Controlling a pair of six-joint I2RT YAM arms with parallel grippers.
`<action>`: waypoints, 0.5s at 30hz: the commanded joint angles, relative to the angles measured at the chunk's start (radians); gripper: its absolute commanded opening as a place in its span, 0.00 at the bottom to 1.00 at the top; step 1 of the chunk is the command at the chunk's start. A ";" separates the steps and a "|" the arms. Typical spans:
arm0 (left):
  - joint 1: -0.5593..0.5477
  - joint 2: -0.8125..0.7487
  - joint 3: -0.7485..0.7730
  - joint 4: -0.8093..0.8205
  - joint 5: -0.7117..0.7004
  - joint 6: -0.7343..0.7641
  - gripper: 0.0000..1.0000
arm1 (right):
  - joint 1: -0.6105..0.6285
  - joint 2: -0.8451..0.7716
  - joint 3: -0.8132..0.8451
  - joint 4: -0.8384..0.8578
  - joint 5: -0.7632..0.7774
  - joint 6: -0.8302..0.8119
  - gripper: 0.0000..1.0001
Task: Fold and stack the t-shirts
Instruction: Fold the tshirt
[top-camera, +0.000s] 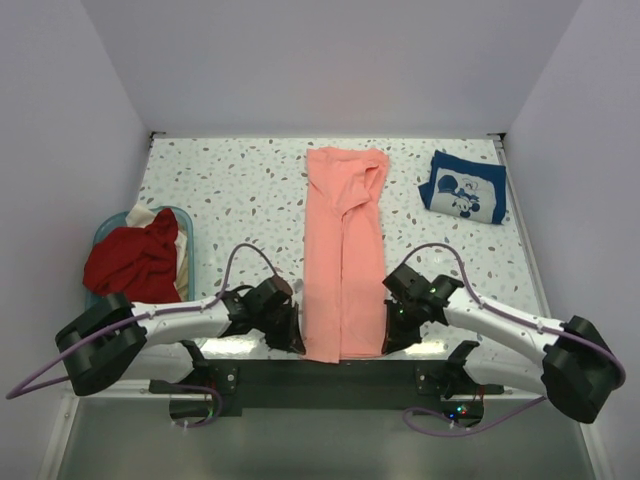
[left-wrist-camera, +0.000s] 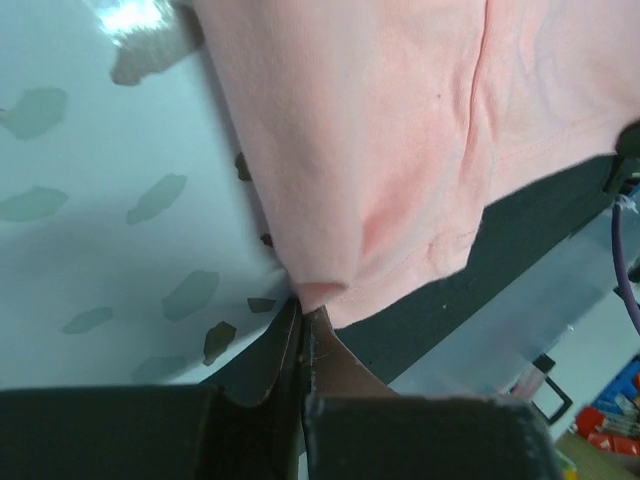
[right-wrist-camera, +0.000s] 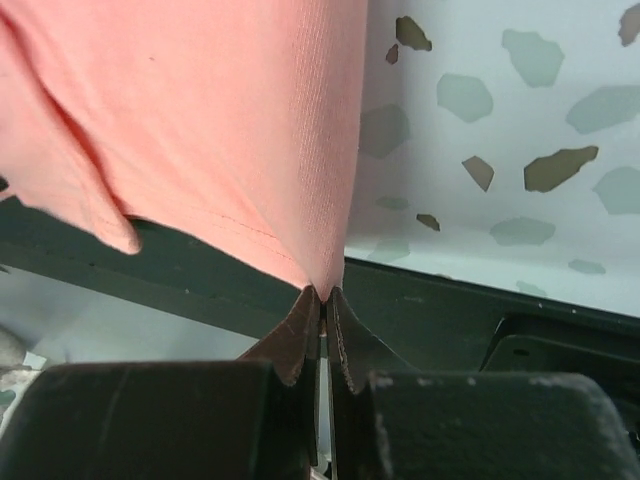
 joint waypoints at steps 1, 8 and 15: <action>-0.001 -0.037 0.057 -0.098 -0.134 0.028 0.00 | 0.003 -0.074 0.062 -0.107 0.031 0.044 0.00; -0.001 -0.071 0.197 -0.179 -0.226 0.029 0.00 | 0.002 -0.149 0.183 -0.198 0.138 0.095 0.00; 0.011 -0.025 0.329 -0.187 -0.278 0.060 0.00 | -0.003 -0.081 0.307 -0.207 0.259 0.079 0.00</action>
